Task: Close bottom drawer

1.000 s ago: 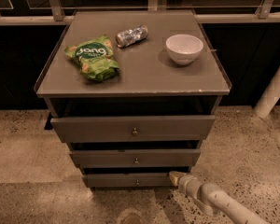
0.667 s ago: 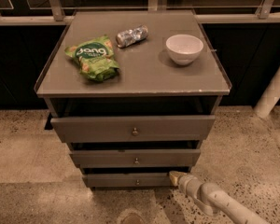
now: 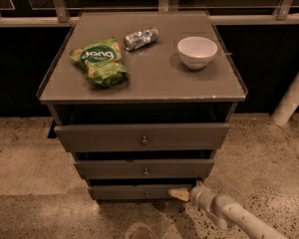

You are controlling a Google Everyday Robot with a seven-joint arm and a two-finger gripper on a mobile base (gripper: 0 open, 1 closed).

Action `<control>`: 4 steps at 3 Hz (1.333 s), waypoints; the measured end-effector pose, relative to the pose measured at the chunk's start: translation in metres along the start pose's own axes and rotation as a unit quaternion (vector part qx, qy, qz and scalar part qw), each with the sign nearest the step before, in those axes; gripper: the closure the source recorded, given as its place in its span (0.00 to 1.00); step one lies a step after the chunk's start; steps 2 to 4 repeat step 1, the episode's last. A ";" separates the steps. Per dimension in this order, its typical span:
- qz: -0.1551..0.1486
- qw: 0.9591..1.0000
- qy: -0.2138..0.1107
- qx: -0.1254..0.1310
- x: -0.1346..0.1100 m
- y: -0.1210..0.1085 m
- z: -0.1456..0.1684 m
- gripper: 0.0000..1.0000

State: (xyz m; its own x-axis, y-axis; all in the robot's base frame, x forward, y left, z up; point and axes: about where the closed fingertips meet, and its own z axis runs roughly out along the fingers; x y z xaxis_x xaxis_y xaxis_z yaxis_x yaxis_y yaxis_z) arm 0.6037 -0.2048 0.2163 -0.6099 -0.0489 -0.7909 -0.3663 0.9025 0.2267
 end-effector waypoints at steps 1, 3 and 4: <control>0.000 1.000 0.000 0.000 0.000 0.000 0.000 0.00; 0.000 1.000 0.000 0.000 0.000 0.000 0.000 0.00; 0.000 1.000 0.000 0.000 0.000 0.000 0.000 0.00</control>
Offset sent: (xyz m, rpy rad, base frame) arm 0.0000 0.0000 0.0000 0.0000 0.0000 0.0000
